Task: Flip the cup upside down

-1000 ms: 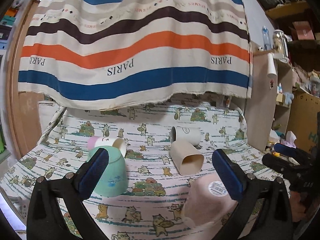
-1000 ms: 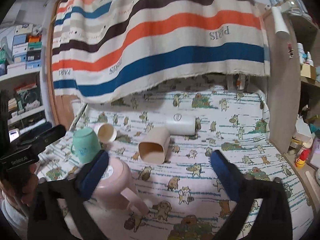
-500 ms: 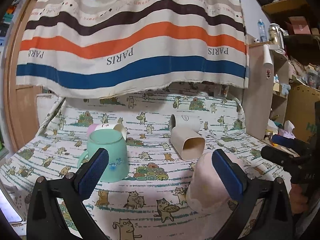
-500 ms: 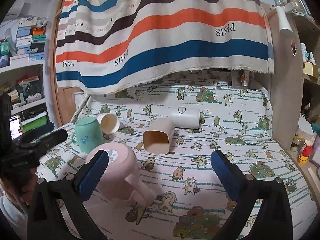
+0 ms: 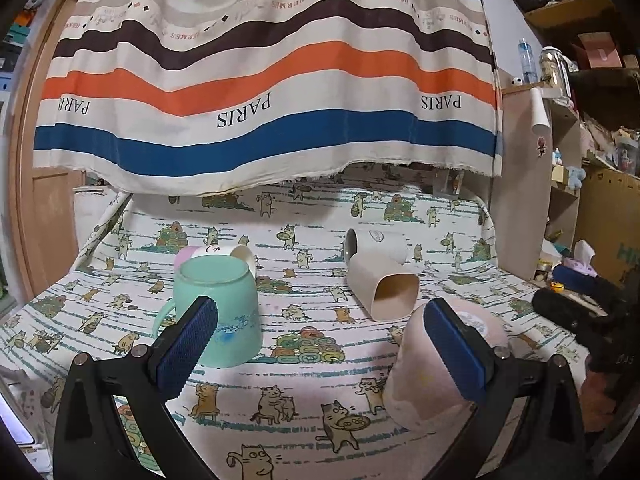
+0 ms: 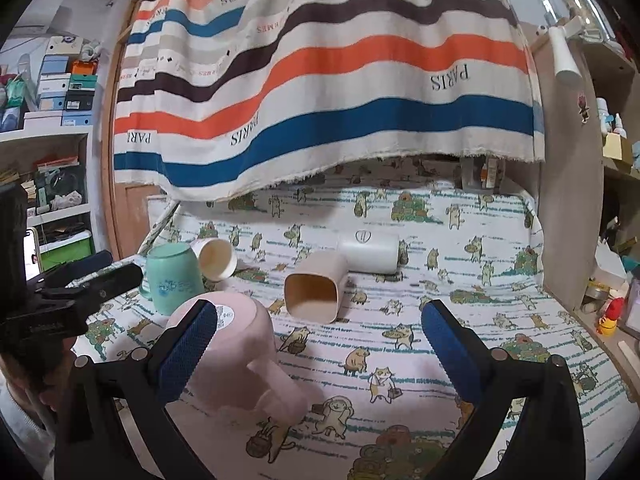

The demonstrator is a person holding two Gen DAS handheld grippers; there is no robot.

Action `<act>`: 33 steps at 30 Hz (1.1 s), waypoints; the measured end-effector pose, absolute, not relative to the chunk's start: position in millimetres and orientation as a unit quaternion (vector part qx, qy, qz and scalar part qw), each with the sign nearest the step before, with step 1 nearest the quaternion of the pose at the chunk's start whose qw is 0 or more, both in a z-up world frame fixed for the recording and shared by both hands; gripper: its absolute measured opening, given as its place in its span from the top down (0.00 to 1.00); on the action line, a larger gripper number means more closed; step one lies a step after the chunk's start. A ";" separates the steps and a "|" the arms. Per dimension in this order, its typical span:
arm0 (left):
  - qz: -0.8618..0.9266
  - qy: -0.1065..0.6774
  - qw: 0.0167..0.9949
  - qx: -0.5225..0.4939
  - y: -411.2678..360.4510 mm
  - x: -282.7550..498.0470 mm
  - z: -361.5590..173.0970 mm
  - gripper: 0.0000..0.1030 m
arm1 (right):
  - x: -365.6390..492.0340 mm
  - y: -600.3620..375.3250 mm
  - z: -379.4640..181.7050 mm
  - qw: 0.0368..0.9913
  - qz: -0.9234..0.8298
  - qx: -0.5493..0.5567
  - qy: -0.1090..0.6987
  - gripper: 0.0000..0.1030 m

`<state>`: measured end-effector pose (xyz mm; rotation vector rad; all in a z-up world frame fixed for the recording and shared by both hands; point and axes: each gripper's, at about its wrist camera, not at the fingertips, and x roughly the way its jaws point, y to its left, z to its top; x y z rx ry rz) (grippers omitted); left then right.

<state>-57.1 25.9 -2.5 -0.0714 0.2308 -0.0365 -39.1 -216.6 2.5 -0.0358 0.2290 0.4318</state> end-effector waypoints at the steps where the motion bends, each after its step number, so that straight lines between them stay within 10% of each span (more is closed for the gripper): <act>1: -0.016 0.115 0.993 -0.032 25.3 -55.7 -4.6 0.00 | -39.3 -216.9 0.9 0.971 0.212 -0.018 0.109 0.00; 33: -0.023 0.108 0.993 -0.036 27.4 -57.3 -6.8 0.00 | -44.7 -213.1 -6.1 0.975 0.205 -0.031 0.079 0.00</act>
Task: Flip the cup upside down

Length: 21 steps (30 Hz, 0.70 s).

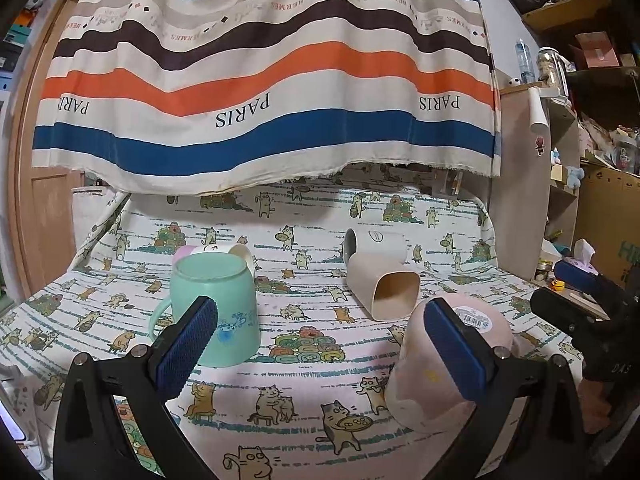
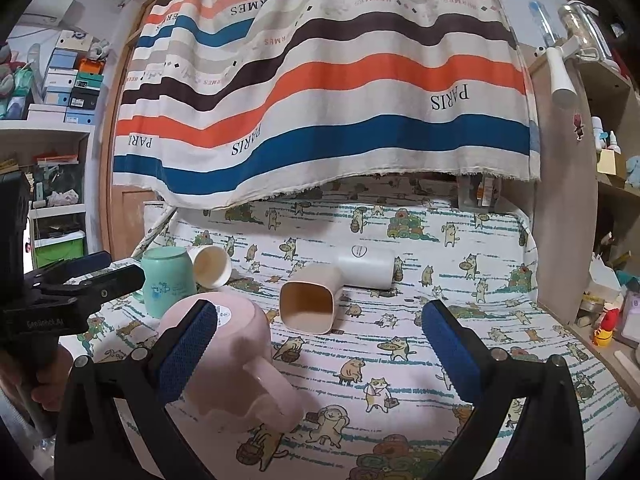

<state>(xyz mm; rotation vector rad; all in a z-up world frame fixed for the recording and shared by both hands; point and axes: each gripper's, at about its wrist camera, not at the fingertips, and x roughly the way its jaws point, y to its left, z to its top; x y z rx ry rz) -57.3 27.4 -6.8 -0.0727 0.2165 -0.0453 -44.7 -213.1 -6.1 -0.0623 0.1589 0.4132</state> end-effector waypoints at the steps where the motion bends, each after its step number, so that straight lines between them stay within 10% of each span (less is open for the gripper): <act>1: -0.023 0.108 0.993 -0.036 27.6 -57.3 -6.8 0.00 | -44.6 -213.3 -6.0 0.975 0.205 -0.030 0.079 0.00; 21: -0.021 0.112 0.993 -0.039 27.4 -57.0 -8.2 0.00 | -39.8 -216.7 -7.4 0.974 0.208 -0.015 0.089 0.00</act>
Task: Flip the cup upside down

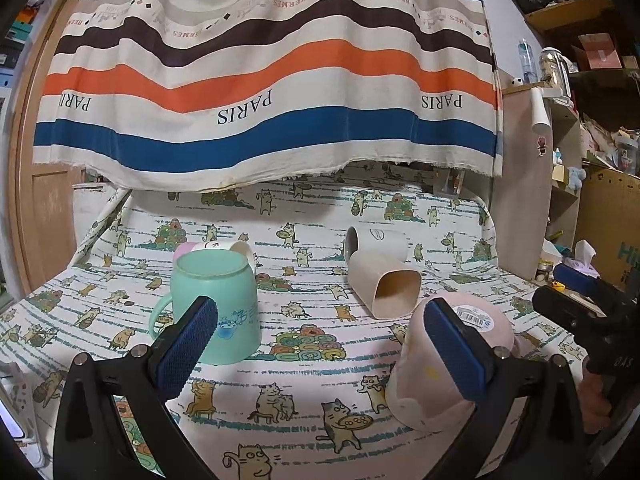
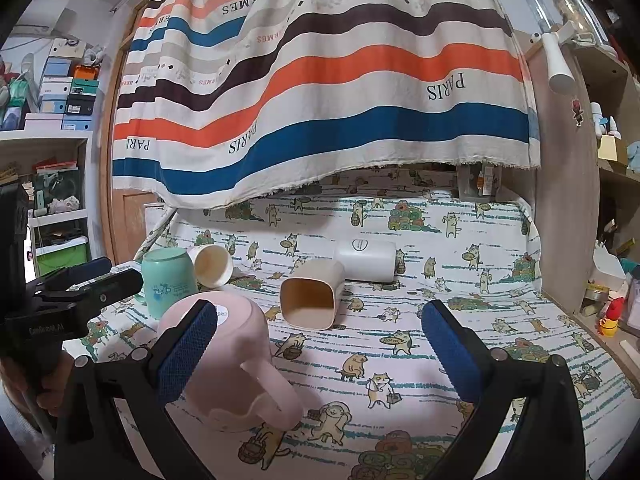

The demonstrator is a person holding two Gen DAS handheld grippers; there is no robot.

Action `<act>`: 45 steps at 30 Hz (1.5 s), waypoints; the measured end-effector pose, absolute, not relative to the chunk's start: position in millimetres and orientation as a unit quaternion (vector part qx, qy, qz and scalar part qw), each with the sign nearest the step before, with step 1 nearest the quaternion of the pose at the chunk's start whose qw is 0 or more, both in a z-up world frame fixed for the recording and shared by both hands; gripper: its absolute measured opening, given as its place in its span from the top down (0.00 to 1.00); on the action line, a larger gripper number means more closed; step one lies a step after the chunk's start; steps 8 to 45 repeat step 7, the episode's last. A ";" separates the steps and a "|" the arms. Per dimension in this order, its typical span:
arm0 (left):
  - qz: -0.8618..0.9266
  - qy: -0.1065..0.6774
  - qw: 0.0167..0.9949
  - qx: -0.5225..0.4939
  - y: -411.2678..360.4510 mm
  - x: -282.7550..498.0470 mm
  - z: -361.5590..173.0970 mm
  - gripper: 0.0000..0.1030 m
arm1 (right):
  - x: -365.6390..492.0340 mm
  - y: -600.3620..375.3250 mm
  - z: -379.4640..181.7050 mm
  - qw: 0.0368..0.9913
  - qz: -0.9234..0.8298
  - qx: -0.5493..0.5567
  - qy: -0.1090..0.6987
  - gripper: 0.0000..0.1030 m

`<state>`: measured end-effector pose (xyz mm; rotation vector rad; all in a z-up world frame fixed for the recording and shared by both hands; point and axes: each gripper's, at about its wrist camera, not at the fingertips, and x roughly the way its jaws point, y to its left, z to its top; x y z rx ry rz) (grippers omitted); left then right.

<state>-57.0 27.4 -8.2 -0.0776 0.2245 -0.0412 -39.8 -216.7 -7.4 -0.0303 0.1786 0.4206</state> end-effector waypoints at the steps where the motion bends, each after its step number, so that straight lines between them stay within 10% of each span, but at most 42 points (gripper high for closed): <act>1: -0.021 0.112 0.993 -0.039 27.6 -56.7 -8.2 0.00 | -39.8 -216.7 -7.5 0.974 0.208 -0.015 0.089 0.00; 45: -0.020 0.111 0.993 -0.039 27.6 -56.8 -8.1 0.00 | -39.7 -216.7 -7.6 0.974 0.207 -0.014 0.089 0.00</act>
